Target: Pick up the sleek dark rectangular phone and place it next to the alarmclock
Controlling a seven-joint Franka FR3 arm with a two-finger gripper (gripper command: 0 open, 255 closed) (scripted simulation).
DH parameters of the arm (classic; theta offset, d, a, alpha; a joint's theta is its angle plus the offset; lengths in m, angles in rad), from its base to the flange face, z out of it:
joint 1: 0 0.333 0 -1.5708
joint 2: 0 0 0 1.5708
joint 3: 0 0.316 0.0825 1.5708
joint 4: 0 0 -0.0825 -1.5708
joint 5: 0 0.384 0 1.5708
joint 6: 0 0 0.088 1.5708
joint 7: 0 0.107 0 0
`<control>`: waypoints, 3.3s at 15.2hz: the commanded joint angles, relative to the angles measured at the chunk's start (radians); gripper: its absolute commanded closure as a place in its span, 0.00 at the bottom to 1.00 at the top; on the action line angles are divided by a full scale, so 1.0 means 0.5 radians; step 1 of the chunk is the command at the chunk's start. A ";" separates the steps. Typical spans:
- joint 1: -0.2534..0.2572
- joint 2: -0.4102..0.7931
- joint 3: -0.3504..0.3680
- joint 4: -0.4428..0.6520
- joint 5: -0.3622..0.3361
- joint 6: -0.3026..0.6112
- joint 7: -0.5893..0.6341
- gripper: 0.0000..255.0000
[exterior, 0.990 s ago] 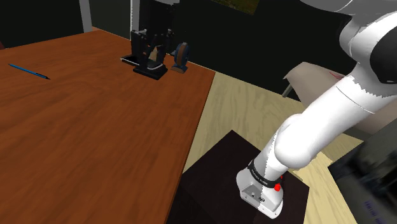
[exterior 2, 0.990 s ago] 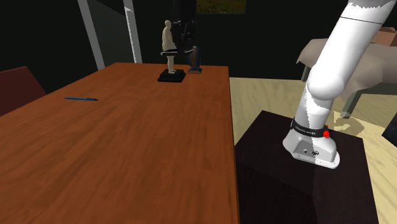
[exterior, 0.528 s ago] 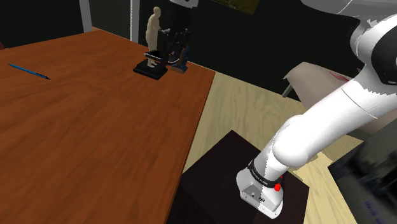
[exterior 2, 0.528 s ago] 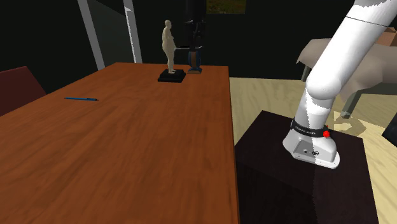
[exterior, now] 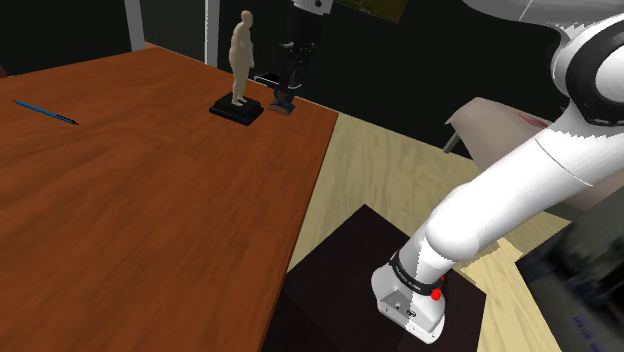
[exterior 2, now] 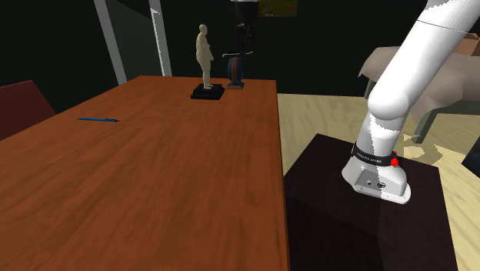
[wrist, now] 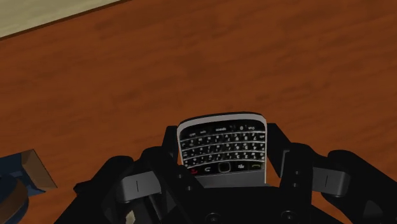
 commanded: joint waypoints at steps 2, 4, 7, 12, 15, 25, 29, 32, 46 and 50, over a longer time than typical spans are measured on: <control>-0.061 0.043 -0.086 0.047 -0.026 -0.010 -0.142 1.00; -0.100 0.079 -0.140 0.082 -0.041 -0.013 -0.231 1.00; -0.159 0.147 -0.218 0.153 -0.063 -0.020 -0.362 1.00; -0.258 0.297 -0.337 0.319 -0.089 -0.042 -0.573 1.00; -0.317 0.408 -0.403 0.450 -0.098 -0.064 -0.696 1.00; -0.546 0.955 -0.588 1.167 -0.069 -0.240 -1.105 1.00; -0.545 0.931 -0.586 1.024 -0.071 -0.121 -1.106 1.00; -0.544 0.919 -0.586 0.926 -0.071 -0.036 -1.107 1.00; -0.541 0.927 -0.584 0.560 -0.068 0.338 -1.114 1.00; -0.541 0.946 -0.583 0.478 -0.066 0.439 -1.116 1.00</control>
